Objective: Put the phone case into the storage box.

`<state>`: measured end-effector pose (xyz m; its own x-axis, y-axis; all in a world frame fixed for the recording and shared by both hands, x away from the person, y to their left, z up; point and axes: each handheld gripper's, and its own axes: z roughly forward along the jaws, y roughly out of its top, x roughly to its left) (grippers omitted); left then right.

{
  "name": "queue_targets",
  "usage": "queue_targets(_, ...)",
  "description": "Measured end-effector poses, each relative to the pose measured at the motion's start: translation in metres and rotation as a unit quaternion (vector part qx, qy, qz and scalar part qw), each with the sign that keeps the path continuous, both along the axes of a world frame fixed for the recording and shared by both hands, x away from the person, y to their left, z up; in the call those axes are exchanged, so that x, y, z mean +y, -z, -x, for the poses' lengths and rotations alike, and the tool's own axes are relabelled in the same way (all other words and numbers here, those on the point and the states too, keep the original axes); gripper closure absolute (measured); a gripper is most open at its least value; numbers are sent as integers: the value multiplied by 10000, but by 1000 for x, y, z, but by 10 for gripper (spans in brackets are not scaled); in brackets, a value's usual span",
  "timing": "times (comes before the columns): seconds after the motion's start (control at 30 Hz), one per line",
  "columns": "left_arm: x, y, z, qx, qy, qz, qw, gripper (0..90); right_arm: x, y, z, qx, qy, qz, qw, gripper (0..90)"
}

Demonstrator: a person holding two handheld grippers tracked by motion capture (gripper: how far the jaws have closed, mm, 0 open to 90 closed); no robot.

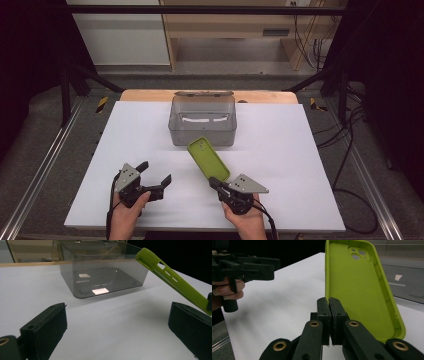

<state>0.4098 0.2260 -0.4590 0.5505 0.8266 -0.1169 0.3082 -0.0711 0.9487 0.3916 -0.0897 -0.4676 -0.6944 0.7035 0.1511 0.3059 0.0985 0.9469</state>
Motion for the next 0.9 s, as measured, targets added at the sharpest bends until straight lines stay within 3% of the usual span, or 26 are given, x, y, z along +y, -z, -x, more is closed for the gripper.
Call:
queue_targets(0.53, -6, -1, 2, -25, 96, -21, 9999, 19, 1, -1, 1, -94, -13, -125, 9999, 880)
queue_targets(0.9, -8, -2, 3, 14, 197, 133, 9997, 19, 4, -1, 3, -132, -52, -165, 9998, 880)
